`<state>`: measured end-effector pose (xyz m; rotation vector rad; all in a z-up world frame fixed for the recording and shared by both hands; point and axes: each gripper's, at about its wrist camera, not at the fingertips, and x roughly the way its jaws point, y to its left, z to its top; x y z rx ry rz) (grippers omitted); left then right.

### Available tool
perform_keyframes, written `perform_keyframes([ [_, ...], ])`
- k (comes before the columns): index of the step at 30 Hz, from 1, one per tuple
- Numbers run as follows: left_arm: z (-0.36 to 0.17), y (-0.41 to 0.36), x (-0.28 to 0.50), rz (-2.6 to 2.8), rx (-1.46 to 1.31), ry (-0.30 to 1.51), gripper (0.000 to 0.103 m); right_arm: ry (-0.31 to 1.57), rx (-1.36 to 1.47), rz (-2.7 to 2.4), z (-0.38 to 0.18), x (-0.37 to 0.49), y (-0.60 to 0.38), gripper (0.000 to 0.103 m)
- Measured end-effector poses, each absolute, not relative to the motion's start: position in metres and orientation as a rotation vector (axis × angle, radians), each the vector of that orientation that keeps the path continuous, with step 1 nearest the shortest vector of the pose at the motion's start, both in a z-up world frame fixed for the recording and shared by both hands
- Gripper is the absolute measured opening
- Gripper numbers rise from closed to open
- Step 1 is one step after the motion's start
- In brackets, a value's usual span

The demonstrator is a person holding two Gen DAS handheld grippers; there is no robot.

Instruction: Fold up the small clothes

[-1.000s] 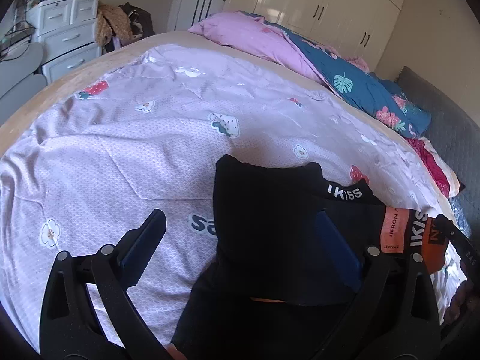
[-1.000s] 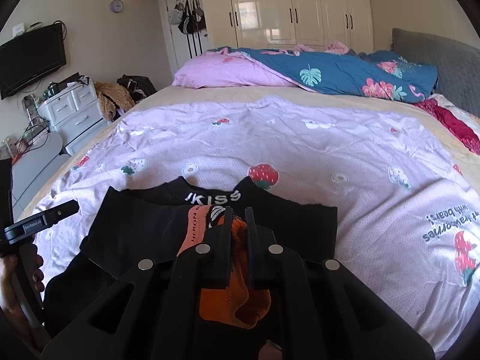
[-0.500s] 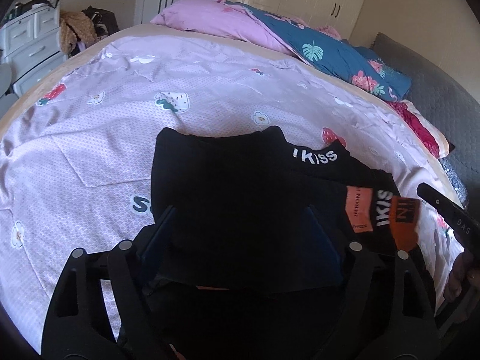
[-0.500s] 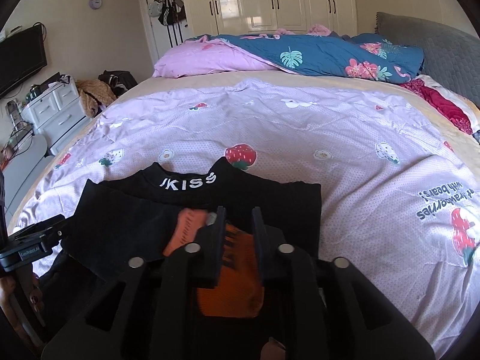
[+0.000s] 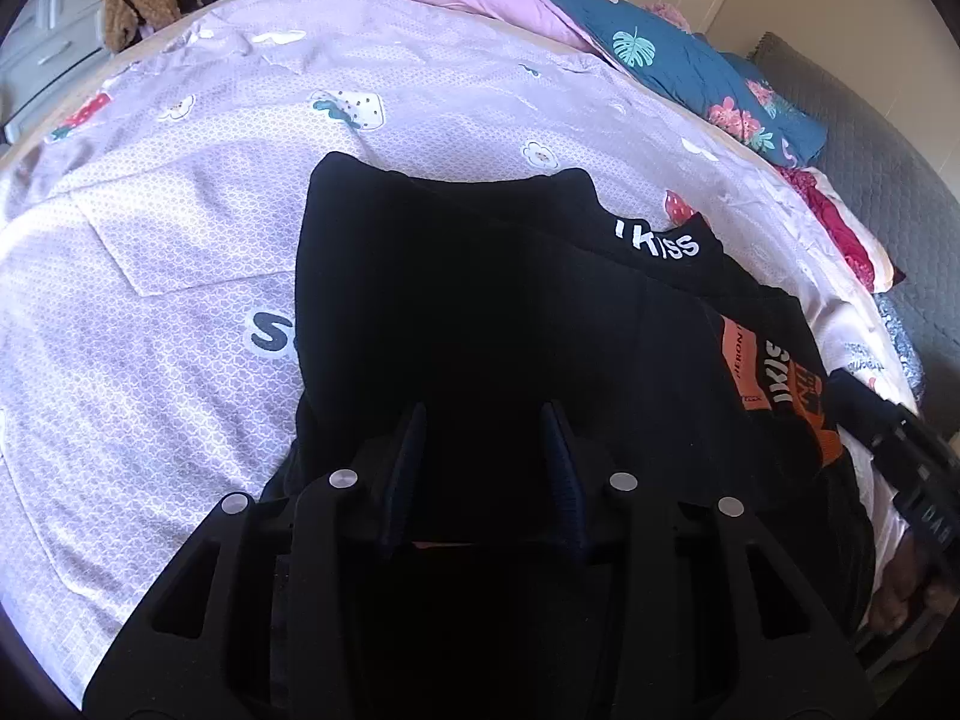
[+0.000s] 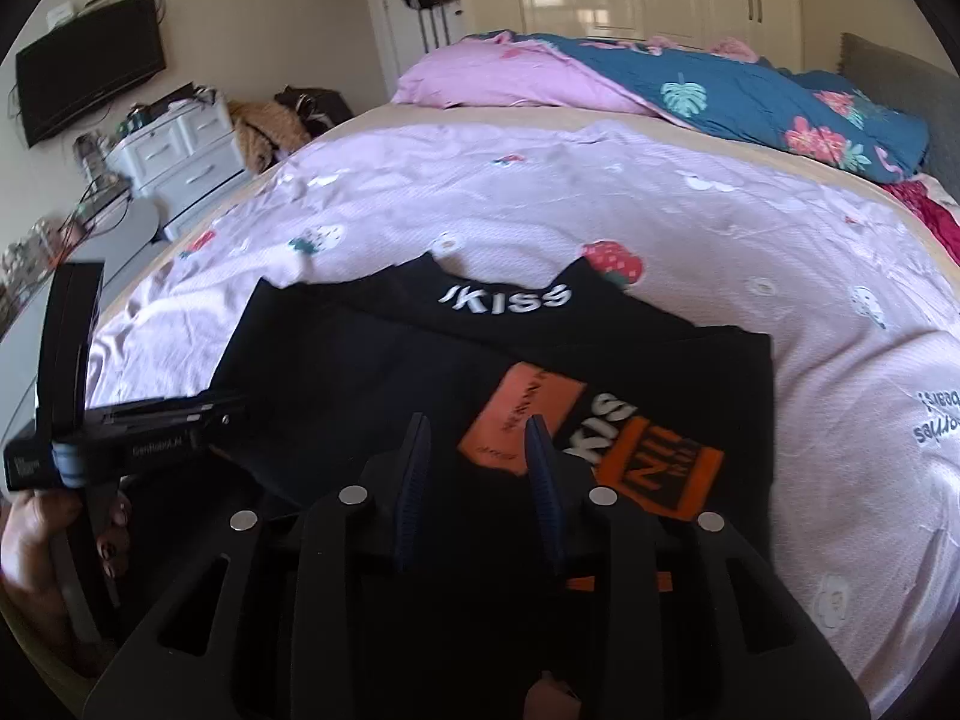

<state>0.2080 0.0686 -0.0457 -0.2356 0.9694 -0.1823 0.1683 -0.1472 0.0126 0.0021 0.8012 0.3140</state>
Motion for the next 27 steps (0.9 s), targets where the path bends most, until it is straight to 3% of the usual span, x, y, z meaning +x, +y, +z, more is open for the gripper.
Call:
perform_keyframes([
  [4,-0.046,0.065,0.206,-0.183,-0.223,0.969,0.032,0.873,-0.069,0.289,-0.007,0.173,-0.136,0.047],
  [8,-0.045,0.063,0.205,-0.181,-0.206,0.969,0.032,0.985,-0.026,0.263,-0.030,0.183,-0.146,0.047],
  [12,-0.044,0.062,0.206,-0.178,-0.198,0.969,0.032,0.981,-0.021,0.266,-0.028,0.181,-0.145,0.049],
  [18,-0.040,0.062,0.205,-0.183,-0.200,0.961,0.033,0.939,0.024,0.299,-0.015,0.175,-0.150,0.062],
  [22,-0.035,0.061,0.202,-0.202,-0.213,0.951,0.046,0.903,0.022,0.272,-0.007,0.173,-0.155,0.085],
  [25,-0.029,0.062,0.198,-0.191,-0.198,0.931,0.061,0.892,0.048,0.253,-0.003,0.173,-0.162,0.092],
  [27,-0.025,0.063,0.196,-0.180,-0.193,0.917,0.065,0.879,0.064,0.250,0.000,0.173,-0.167,0.096],
])
